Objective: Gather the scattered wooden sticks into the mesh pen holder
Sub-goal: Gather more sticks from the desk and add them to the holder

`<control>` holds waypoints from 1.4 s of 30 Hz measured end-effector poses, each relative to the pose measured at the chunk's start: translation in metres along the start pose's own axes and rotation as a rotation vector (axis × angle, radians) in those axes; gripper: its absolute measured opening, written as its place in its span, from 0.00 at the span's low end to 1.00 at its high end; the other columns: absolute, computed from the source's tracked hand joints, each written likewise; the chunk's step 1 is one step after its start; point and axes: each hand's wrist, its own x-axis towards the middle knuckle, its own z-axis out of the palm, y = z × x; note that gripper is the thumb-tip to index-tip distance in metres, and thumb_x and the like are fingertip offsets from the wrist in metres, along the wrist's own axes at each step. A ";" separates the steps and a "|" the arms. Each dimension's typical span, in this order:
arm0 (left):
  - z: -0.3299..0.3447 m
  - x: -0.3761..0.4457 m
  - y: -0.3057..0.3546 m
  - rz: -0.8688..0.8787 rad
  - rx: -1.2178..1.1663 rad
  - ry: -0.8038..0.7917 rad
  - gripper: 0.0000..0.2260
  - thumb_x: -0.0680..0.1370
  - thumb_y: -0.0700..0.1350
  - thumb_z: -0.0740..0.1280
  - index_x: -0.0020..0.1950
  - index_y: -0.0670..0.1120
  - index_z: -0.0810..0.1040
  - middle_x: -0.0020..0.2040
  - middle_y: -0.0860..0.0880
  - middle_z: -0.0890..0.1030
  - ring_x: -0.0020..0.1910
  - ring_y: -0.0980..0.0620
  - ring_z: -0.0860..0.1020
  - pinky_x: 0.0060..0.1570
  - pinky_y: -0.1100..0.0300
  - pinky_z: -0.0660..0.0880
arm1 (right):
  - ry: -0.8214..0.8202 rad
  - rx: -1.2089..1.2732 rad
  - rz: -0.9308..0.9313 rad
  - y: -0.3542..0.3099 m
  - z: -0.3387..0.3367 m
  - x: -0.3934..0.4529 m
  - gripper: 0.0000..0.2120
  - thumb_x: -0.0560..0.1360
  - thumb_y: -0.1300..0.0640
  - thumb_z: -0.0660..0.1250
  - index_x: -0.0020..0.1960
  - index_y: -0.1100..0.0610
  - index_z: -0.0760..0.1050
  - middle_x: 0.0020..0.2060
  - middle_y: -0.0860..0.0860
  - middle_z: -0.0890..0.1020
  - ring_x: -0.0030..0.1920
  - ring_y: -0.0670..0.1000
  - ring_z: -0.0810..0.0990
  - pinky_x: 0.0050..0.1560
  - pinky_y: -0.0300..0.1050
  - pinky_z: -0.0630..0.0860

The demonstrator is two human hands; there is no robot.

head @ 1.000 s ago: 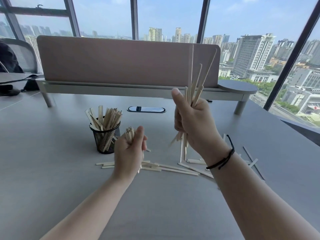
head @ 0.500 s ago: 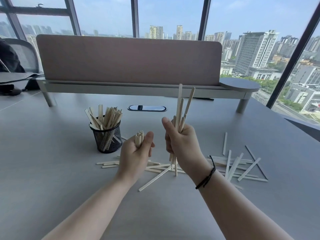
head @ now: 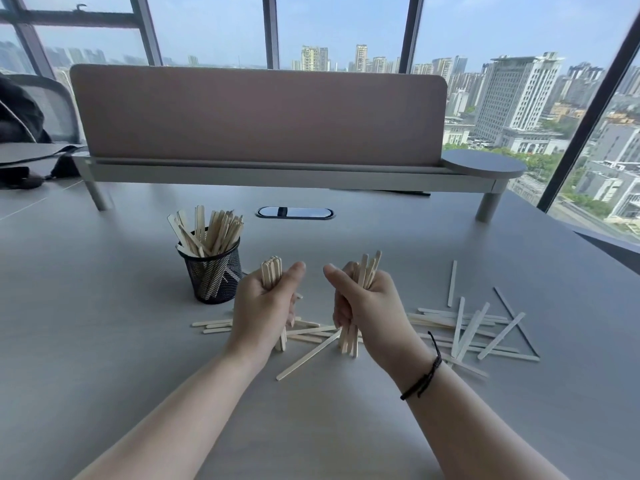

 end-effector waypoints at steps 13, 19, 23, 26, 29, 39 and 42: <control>-0.005 -0.001 0.010 -0.040 -0.108 -0.084 0.23 0.73 0.48 0.72 0.27 0.46 0.60 0.21 0.49 0.59 0.19 0.54 0.56 0.24 0.63 0.54 | -0.021 -0.020 0.028 -0.001 0.000 -0.002 0.25 0.76 0.53 0.71 0.27 0.53 0.62 0.20 0.51 0.64 0.21 0.50 0.59 0.27 0.43 0.60; -0.004 -0.005 0.019 -0.002 -0.163 -0.150 0.24 0.75 0.46 0.69 0.25 0.45 0.59 0.21 0.48 0.56 0.20 0.54 0.54 0.25 0.60 0.51 | -0.043 0.029 -0.026 -0.008 0.002 -0.004 0.27 0.73 0.48 0.70 0.23 0.54 0.60 0.19 0.52 0.61 0.22 0.50 0.57 0.27 0.42 0.58; -0.004 -0.006 0.021 0.028 -0.079 -0.147 0.24 0.75 0.47 0.71 0.24 0.45 0.64 0.21 0.46 0.62 0.21 0.50 0.60 0.25 0.60 0.60 | -0.131 -0.019 -0.073 -0.001 0.004 -0.006 0.28 0.71 0.43 0.72 0.25 0.61 0.67 0.19 0.57 0.68 0.22 0.55 0.65 0.27 0.46 0.64; -0.003 -0.005 0.018 0.064 0.012 -0.136 0.25 0.78 0.45 0.72 0.25 0.37 0.68 0.21 0.43 0.69 0.21 0.47 0.67 0.28 0.59 0.68 | -0.151 -0.026 -0.043 0.004 0.007 -0.006 0.24 0.69 0.43 0.75 0.30 0.63 0.74 0.20 0.56 0.68 0.21 0.52 0.64 0.25 0.43 0.63; -0.002 -0.005 0.018 0.052 0.012 -0.125 0.24 0.79 0.43 0.71 0.25 0.37 0.69 0.20 0.45 0.69 0.20 0.48 0.67 0.27 0.59 0.68 | -0.145 -0.007 -0.017 0.006 0.012 -0.007 0.16 0.70 0.47 0.74 0.39 0.61 0.79 0.19 0.54 0.65 0.20 0.50 0.60 0.24 0.41 0.61; -0.007 0.001 0.029 -0.077 -0.078 -0.104 0.28 0.81 0.46 0.67 0.23 0.48 0.61 0.20 0.51 0.59 0.20 0.51 0.58 0.26 0.63 0.59 | -0.108 0.118 0.087 -0.013 0.025 0.001 0.28 0.72 0.49 0.69 0.27 0.52 0.52 0.24 0.49 0.53 0.27 0.50 0.50 0.30 0.48 0.48; -0.021 0.020 0.052 -0.032 -0.130 -0.067 0.30 0.82 0.46 0.66 0.20 0.51 0.60 0.20 0.53 0.58 0.20 0.53 0.56 0.26 0.64 0.56 | -0.142 0.222 0.122 -0.025 0.046 0.021 0.31 0.69 0.42 0.70 0.29 0.53 0.49 0.24 0.49 0.51 0.26 0.50 0.48 0.28 0.45 0.49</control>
